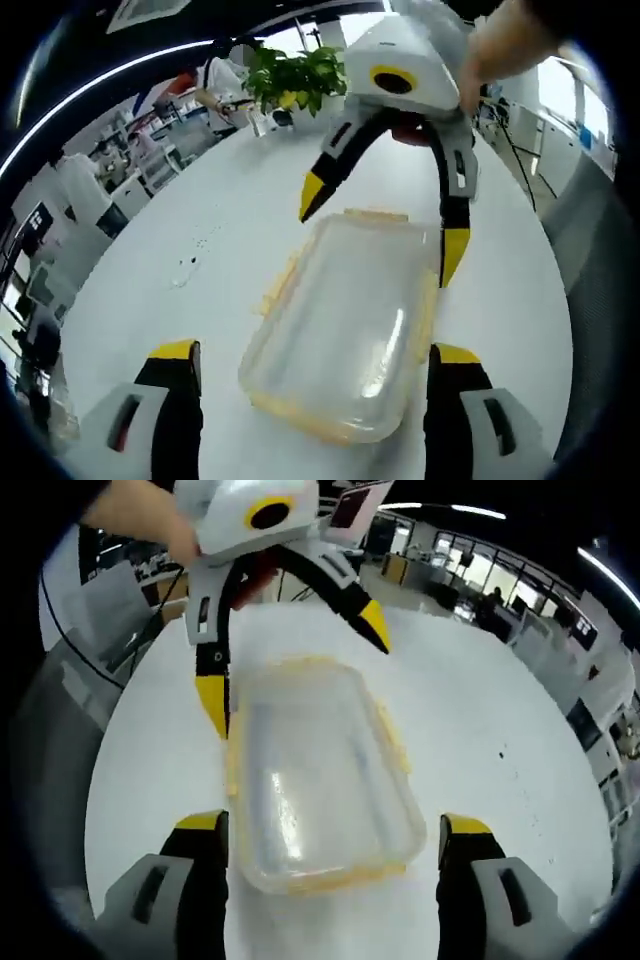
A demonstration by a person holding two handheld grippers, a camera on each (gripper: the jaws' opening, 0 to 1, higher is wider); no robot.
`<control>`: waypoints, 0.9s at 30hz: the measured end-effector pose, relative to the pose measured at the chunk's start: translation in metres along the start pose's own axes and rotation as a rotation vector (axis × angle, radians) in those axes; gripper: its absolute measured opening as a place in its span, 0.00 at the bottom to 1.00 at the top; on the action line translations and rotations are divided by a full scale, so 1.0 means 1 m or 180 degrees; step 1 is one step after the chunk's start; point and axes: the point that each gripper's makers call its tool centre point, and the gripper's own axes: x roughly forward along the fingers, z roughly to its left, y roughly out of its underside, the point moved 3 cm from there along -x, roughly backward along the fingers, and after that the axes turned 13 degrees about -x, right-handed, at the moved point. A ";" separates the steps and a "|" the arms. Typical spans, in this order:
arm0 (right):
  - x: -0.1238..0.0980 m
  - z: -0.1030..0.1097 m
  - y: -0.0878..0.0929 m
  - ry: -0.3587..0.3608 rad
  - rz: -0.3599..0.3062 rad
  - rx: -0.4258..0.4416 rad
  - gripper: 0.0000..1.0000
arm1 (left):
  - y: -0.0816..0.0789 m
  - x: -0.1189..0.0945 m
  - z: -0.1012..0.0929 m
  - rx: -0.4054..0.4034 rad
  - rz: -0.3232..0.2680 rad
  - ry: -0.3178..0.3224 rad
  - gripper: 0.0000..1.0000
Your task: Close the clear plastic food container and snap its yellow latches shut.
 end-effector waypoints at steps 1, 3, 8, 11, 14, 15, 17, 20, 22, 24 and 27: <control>-0.001 0.000 0.001 0.0059 -0.0039 0.0043 0.87 | 0.003 -0.002 0.001 -0.0065 -0.0024 -0.0040 0.91; -0.003 -0.002 0.001 0.0226 -0.0200 0.0187 0.90 | 0.011 -0.004 0.000 -0.0220 -0.0048 -0.0080 0.91; -0.010 -0.002 0.004 0.0485 -0.0474 0.0516 0.97 | 0.025 -0.009 -0.002 -0.0587 -0.0134 -0.0196 0.91; -0.013 0.002 0.001 0.0565 -0.0686 0.0780 0.99 | 0.029 -0.012 -0.002 -0.0736 -0.0197 -0.0245 0.94; -0.015 0.007 0.001 0.0605 -0.0800 0.0894 1.00 | 0.030 -0.017 -0.002 -0.0945 -0.0345 -0.0304 0.98; -0.016 0.010 0.000 0.0624 -0.0825 0.0914 1.00 | 0.031 -0.019 -0.002 -0.0952 -0.0361 -0.0319 0.99; -0.016 0.015 -0.002 0.0635 -0.0881 0.0991 1.00 | 0.033 -0.022 -0.002 -0.1005 -0.0414 -0.0351 0.99; -0.017 0.019 -0.002 0.0659 -0.0942 0.1181 1.00 | 0.036 -0.024 -0.003 -0.1159 -0.0493 -0.0339 0.99; -0.019 0.021 -0.002 0.0704 -0.0949 0.1250 1.00 | 0.037 -0.025 -0.004 -0.1272 -0.0543 -0.0341 0.99; -0.022 0.024 -0.001 0.0711 -0.0981 0.1314 1.00 | 0.033 -0.029 -0.003 -0.1378 -0.0699 -0.0384 0.99; -0.026 0.028 -0.001 0.0733 -0.0943 0.1300 1.00 | 0.033 -0.035 -0.001 -0.1508 -0.0803 -0.0410 0.99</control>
